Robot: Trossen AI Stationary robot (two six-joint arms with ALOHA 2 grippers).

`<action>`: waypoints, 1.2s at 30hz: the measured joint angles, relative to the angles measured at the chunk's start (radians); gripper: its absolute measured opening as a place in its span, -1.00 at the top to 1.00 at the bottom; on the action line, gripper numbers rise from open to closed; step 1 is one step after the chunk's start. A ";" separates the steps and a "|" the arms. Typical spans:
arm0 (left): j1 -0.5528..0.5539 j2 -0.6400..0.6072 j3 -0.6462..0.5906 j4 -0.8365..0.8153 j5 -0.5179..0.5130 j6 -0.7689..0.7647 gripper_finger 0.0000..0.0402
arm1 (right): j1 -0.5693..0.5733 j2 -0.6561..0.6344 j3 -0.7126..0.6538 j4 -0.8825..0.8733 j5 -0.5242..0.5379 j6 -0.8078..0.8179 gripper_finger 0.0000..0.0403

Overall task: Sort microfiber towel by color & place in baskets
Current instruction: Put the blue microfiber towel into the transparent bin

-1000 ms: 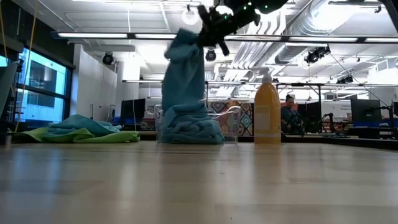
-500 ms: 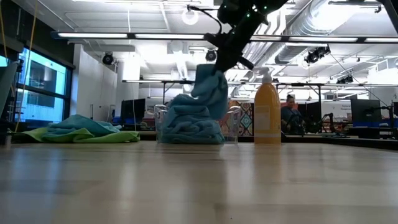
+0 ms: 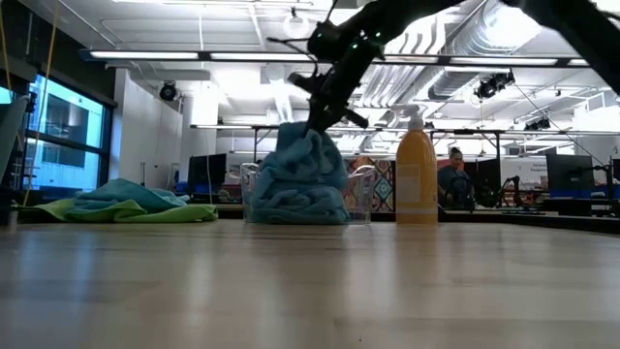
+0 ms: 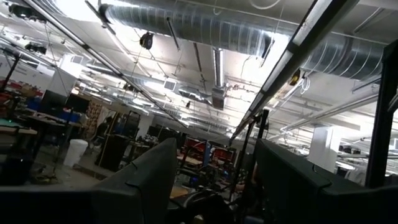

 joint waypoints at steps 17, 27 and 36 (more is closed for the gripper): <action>0.000 0.000 0.000 -0.091 0.000 0.000 -0.04 | -0.002 0.237 0.090 -0.151 -0.116 0.072 1.00; 0.000 0.000 0.000 -0.109 0.000 0.010 -0.04 | -0.003 0.264 0.090 -0.196 -0.117 0.167 0.92; 0.000 0.000 0.000 -0.109 0.000 0.044 -0.04 | -0.004 0.266 0.088 -0.196 -0.102 0.193 0.41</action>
